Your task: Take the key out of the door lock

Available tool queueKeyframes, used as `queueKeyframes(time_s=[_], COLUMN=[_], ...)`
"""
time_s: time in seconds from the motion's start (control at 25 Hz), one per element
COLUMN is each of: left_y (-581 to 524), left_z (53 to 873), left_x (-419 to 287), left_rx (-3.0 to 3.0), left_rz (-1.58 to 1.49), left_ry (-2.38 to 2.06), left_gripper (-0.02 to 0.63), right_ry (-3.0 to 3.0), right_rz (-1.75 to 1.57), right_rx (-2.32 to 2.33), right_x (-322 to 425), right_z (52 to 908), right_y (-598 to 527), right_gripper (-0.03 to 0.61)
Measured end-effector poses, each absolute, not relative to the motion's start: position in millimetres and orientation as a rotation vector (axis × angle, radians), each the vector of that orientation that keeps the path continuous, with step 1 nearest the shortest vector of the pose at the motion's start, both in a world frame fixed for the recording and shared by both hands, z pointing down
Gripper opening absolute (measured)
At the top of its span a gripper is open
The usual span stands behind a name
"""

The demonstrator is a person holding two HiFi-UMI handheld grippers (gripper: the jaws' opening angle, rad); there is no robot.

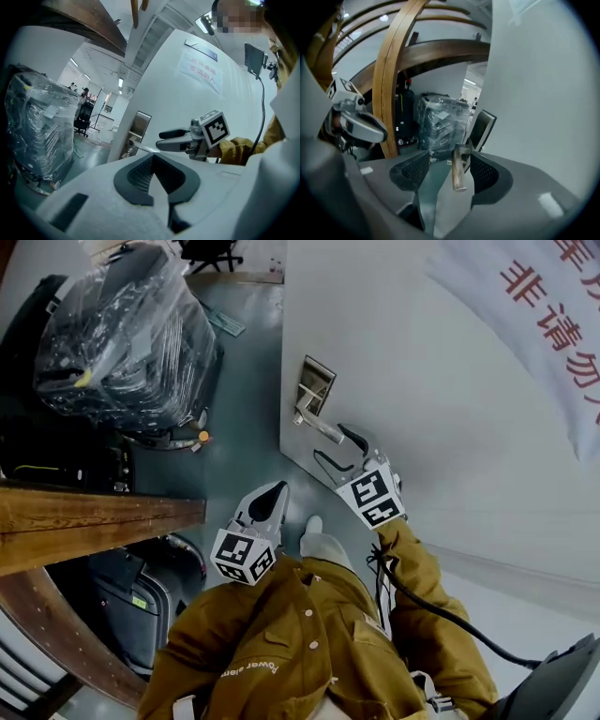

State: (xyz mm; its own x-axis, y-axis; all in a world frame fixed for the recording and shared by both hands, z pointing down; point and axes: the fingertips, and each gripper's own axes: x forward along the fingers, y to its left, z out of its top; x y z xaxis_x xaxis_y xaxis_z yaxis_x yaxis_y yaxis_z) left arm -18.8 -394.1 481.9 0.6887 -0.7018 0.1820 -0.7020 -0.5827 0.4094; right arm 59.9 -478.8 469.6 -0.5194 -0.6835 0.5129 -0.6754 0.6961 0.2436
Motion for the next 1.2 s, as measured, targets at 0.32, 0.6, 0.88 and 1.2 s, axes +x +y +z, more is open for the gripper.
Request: queueKeyframes(time_s=[0.32, 0.6, 0.88, 1.2], left_y=[-410, -472, -556, -578], left_z=[504, 546, 599, 611], left_x=[-23, -27, -8, 28], left_rx=[2.372, 2.152, 1.775, 1.636], left_rz=[-0.001, -0.265, -0.534, -0.669], left_ry=[-1.092, -1.016, -0.778, -0.533], left_gripper=[-0.002, 0.000, 0.201, 0.043], right_ry=[-2.043, -2.055, -2.035, -2.029], right_rz=[-0.049, -0.043, -0.004, 0.004], right_rx=[0.877, 0.868, 0.849, 0.845], right_x=[64, 66, 63, 65], right_z=[532, 534, 538, 538], right_y=[-514, -518, -518, -519], right_gripper=[0.179, 0.125, 0.126, 0.126])
